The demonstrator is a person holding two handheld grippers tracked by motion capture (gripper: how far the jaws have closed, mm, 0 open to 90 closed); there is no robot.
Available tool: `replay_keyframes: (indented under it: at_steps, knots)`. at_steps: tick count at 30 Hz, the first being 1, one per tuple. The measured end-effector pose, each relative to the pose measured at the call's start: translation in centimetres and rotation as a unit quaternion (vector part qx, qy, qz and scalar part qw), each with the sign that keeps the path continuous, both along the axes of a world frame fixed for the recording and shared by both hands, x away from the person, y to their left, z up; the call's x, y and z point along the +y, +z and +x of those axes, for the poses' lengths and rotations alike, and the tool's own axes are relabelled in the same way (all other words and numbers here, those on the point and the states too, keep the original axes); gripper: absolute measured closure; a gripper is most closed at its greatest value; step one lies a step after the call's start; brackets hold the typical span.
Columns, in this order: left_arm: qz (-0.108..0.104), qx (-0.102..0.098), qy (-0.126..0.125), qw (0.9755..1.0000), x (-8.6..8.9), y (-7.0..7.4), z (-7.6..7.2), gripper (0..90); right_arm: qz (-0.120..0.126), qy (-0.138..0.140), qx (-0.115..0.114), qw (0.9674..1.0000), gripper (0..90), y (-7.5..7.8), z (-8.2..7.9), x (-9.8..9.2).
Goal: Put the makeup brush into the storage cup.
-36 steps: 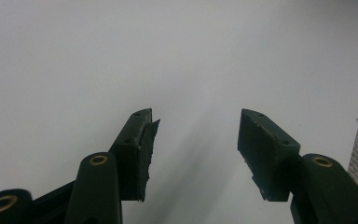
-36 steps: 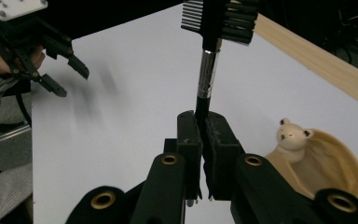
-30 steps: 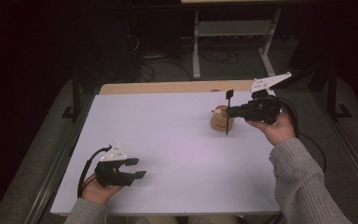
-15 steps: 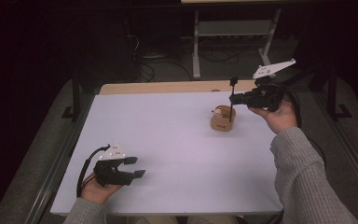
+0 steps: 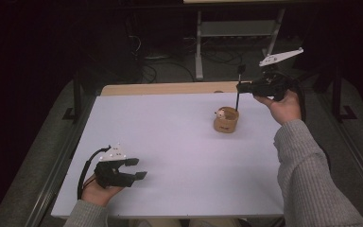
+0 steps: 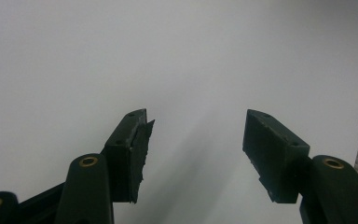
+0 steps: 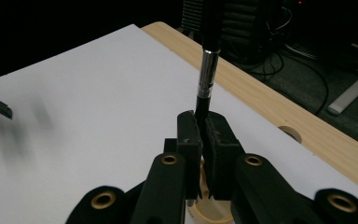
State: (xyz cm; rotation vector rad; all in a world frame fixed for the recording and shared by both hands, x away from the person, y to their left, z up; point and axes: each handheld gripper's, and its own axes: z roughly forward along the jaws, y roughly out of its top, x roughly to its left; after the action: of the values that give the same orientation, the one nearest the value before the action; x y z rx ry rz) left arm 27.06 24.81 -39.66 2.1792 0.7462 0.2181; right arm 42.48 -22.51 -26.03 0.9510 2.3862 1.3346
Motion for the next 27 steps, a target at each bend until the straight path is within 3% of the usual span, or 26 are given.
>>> replay_keyframes:
  at_steps: [3,12,21,27]
  knots:
    - [0.000,-0.002,-0.001,1.0000,0.0,0.0,0.0,39.7,0.002,-0.004,-0.005,1.0000,84.9,-0.2,0.5,0.0]
    - [0.002,-0.001,-0.002,1.0000,0.2,-0.1,0.1,38.9,-0.009,-0.017,0.016,0.9997,84.9,-1.5,1.7,0.8]
    - [-0.004,0.001,0.003,1.0000,0.3,0.0,0.1,38.3,-0.014,-0.023,0.024,0.9994,84.9,-2.2,2.4,1.4]
    - [-0.004,0.000,0.002,1.0000,0.3,0.0,0.1,38.0,-0.018,-0.024,0.019,0.9994,84.9,-2.7,2.9,1.4]
